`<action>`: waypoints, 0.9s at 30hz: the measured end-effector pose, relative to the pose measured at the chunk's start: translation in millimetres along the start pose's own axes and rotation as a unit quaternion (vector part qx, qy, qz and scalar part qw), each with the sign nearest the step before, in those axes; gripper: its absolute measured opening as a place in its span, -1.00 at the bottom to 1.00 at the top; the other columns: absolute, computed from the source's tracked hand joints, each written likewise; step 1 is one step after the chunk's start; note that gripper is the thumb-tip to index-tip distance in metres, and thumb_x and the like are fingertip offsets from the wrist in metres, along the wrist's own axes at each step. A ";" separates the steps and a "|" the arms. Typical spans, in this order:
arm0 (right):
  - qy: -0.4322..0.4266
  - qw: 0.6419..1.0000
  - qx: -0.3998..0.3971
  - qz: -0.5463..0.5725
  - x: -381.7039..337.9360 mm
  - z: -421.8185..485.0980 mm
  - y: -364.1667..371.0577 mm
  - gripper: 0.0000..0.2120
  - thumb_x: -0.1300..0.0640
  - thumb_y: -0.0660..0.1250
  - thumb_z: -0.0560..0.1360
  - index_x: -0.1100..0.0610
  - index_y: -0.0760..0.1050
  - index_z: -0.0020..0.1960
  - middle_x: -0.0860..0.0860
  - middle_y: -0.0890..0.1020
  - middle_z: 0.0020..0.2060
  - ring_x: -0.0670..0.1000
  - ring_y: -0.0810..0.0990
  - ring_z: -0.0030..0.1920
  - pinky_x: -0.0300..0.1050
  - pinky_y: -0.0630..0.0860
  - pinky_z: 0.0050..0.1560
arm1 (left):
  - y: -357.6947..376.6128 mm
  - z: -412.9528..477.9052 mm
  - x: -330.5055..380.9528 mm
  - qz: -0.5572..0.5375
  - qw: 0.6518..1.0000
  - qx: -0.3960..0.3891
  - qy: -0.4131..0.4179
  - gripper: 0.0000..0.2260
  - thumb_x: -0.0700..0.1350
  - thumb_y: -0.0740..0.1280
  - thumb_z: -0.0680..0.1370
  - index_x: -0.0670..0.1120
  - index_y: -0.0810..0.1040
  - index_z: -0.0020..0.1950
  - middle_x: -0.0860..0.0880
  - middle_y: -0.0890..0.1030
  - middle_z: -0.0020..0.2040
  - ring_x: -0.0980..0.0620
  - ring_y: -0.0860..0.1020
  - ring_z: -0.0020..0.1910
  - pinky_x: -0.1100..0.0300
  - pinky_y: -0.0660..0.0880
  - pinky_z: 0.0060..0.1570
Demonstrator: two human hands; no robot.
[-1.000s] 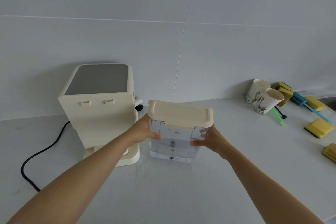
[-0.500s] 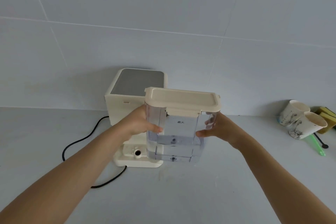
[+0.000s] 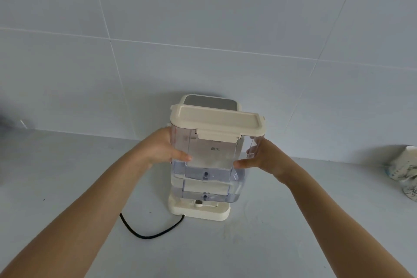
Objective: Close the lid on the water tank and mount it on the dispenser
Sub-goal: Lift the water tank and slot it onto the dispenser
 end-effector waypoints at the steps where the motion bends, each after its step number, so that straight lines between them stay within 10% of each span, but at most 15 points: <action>1: -0.001 1.000 -0.004 0.005 -0.5 3.8 3.4 -0.33 0.26 0.50 0.25 -0.07 0.20 0.17 -0.22 0.46 -0.06 -0.11 0.47 -0.03 -0.19 0.37 0.09 | -4.2 0.6 -3.1 -0.004 1.000 0.002 -0.004 -0.64 -0.36 0.45 0.34 0.11 0.52 -0.17 0.14 0.60 -0.24 0.16 0.56 -0.18 0.21 0.52 -0.16; 11: 0.018 0.999 0.024 0.015 6.5 29.8 18.1 -0.02 0.14 0.57 0.04 -0.01 0.20 0.37 0.01 0.50 0.23 0.13 0.46 0.23 0.04 0.40 0.28 | -21.8 9.5 -19.8 -0.029 0.999 -0.012 -0.033 -0.65 -0.35 0.44 0.34 0.09 0.52 -0.09 0.11 0.60 -0.12 0.20 0.55 -0.15 0.40 0.51 -0.37; 22: 0.029 0.999 0.033 0.027 23.3 34.0 28.5 0.08 0.01 0.55 -0.12 -0.01 0.19 0.35 0.04 0.51 0.22 0.14 0.48 0.22 0.09 0.44 0.26 | -20.4 17.7 -38.9 -0.031 0.997 -0.001 -0.065 -0.63 -0.38 0.45 0.32 -0.08 0.54 0.05 -0.07 0.62 0.00 -0.04 0.55 0.05 0.09 0.51 0.02; 27: 0.023 0.998 0.043 0.026 28.9 34.9 30.8 0.02 0.08 0.56 -0.03 -0.02 0.19 0.36 0.00 0.49 0.23 0.11 0.45 0.24 0.13 0.43 0.27 | -16.2 19.8 -43.9 -0.051 0.997 0.004 -0.060 -0.64 -0.44 0.42 0.32 0.03 0.52 -0.19 0.04 0.59 -0.17 0.09 0.53 -0.11 0.18 0.47 -0.01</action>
Point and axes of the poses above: each hand's wrist, its own z-axis towards the middle knuckle, its own y-axis out of the palm, x = y × z, the point moved 8 cm from there along z, towards the middle knuckle
